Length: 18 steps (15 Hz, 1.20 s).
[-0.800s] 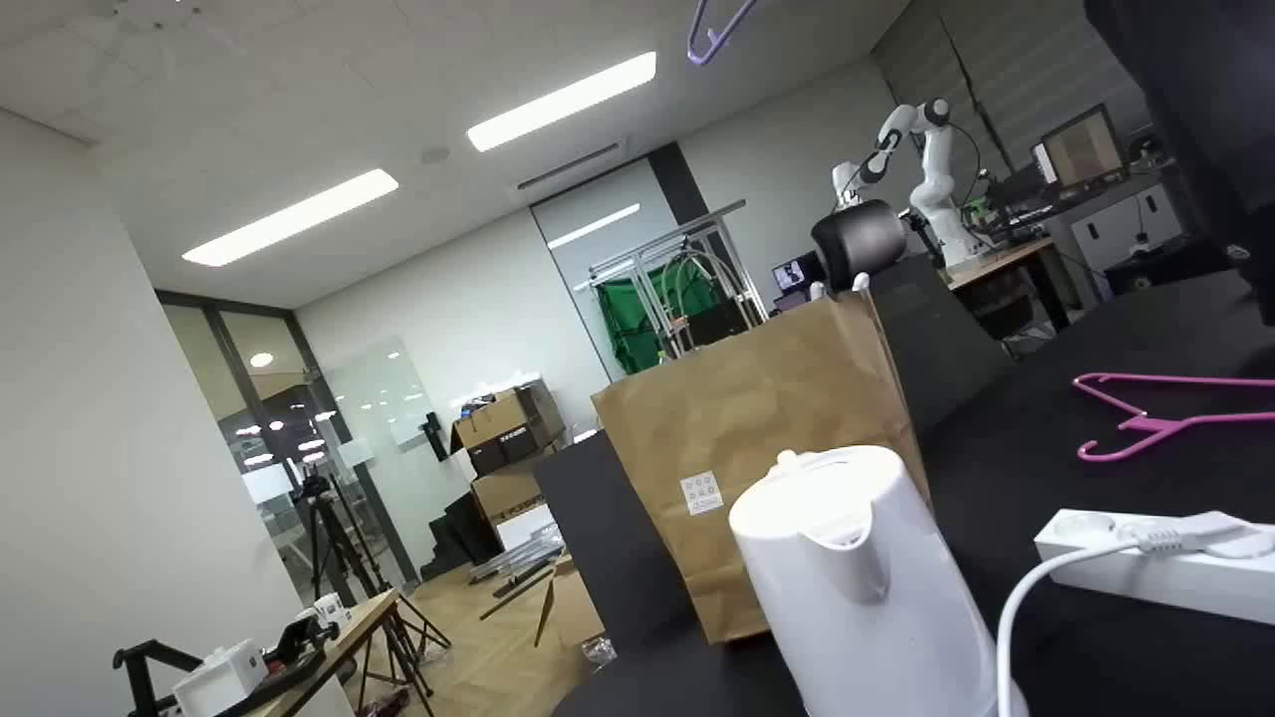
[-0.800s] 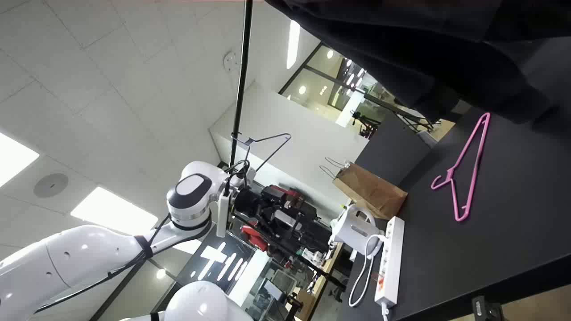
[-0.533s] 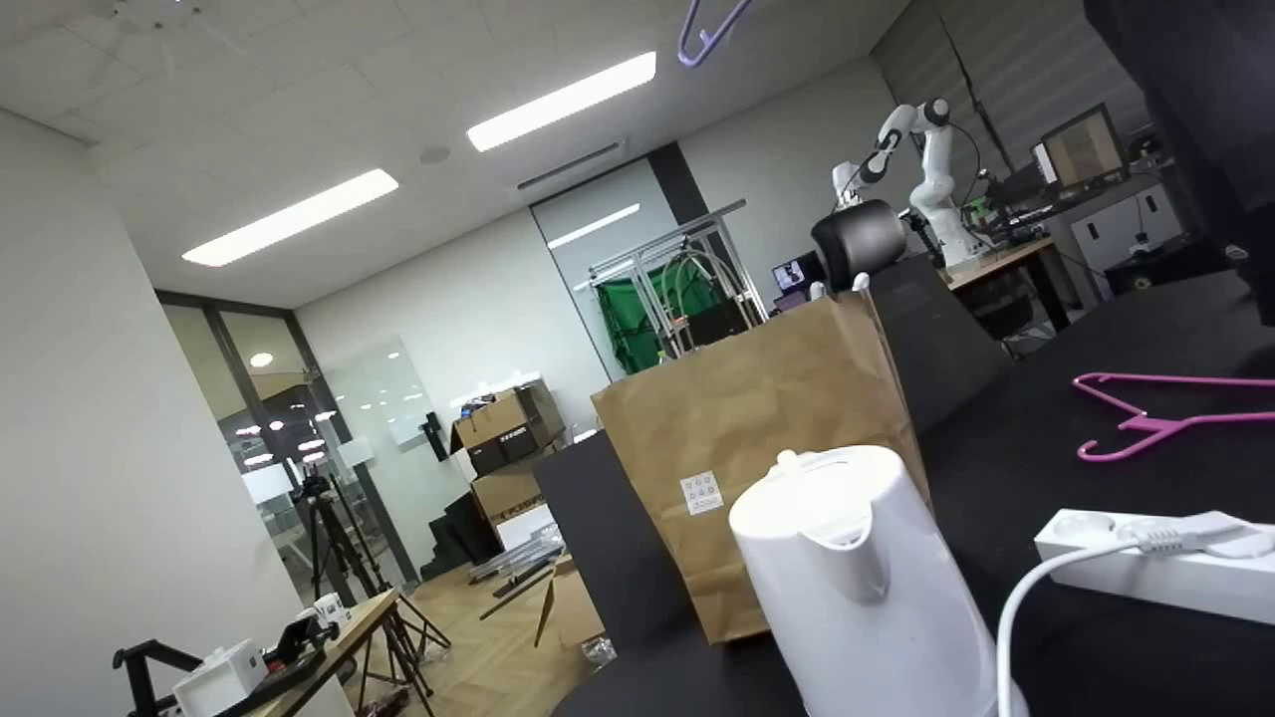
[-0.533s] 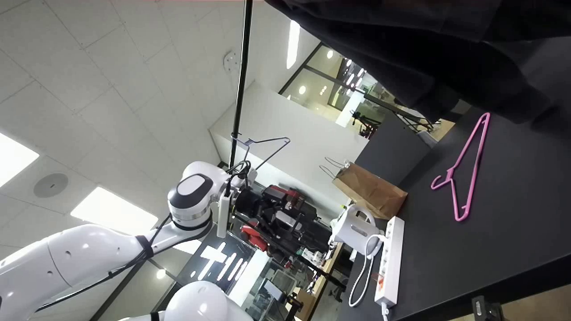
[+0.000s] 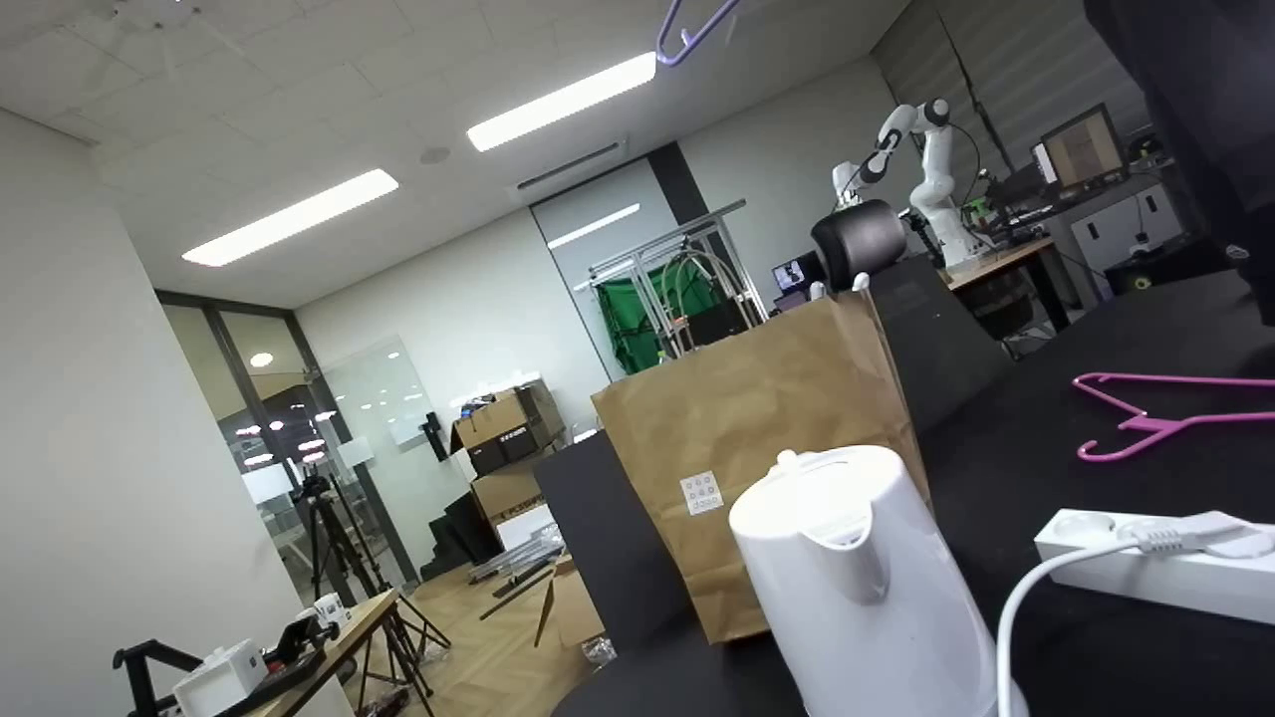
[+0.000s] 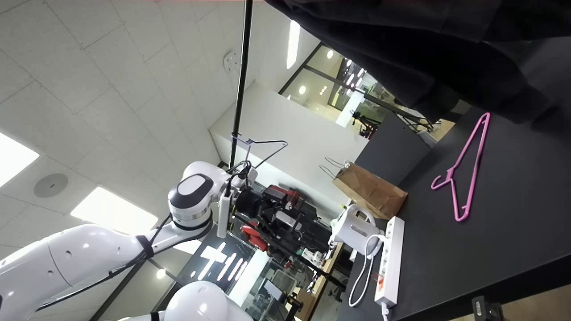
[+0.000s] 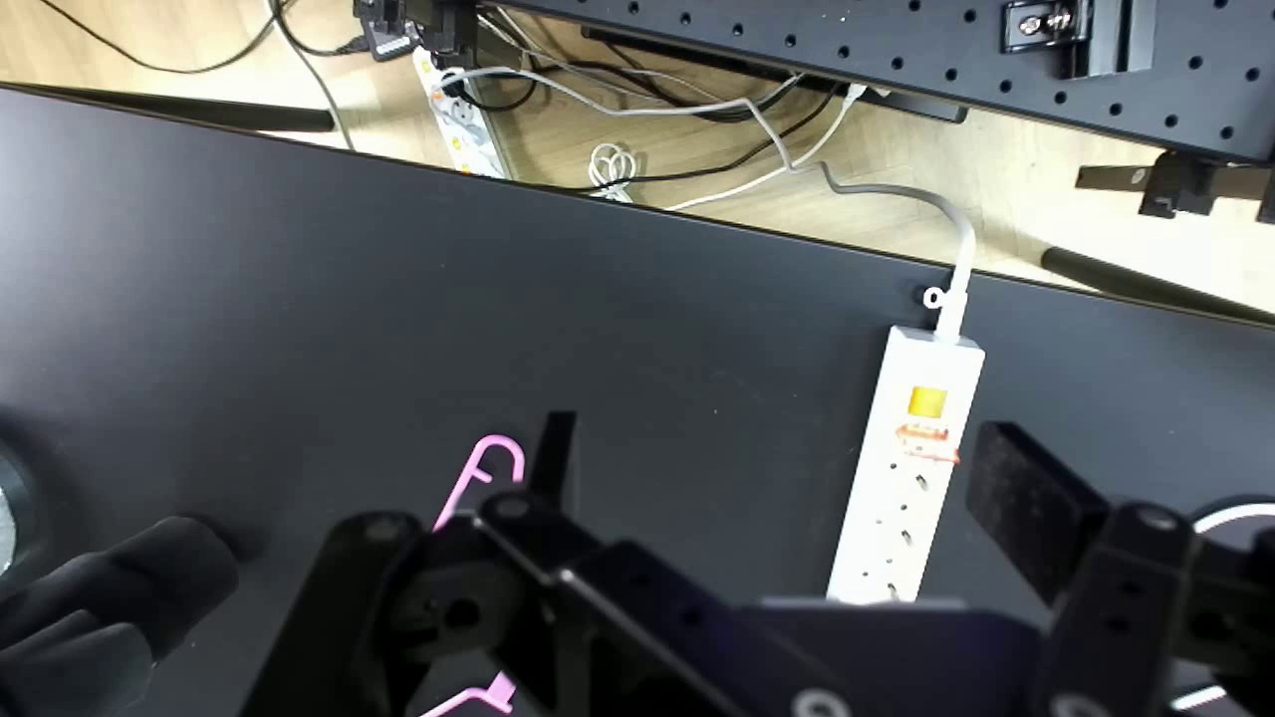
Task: Put the pink hanger on the rack.
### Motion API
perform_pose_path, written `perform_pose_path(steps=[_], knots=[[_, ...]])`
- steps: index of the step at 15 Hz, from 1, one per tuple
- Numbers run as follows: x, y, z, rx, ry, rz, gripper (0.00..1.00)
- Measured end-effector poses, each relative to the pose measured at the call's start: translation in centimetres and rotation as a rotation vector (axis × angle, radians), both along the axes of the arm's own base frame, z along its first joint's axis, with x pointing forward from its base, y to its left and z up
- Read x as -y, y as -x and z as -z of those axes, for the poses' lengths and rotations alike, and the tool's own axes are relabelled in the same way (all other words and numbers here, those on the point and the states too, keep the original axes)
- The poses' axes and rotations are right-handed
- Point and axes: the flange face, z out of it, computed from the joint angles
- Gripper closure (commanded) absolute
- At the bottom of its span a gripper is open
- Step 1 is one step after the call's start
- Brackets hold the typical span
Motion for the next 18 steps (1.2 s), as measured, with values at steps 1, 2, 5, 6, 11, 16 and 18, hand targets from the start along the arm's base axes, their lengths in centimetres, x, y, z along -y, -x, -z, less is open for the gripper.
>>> perform_pose_path(steps=[1,2,5,6,11,16,18], knots=[[0.0,0.0,0.0,0.0,0.0,0.0,0.0],[0.0,0.0,0.0,0.0,0.0,0.0,0.0],[0.0,-0.7,-0.3,0.029,-0.001,-0.004,0.0],[0.0,-1.3,-0.4,0.056,0.004,-0.011,0.0],[0.5,-7.2,2.2,0.127,0.039,-0.079,0.0],[2.3,-14.4,5.9,0.119,0.068,-0.115,0.0],[4.1,-17.5,7.0,0.108,0.062,-0.092,0.0]])
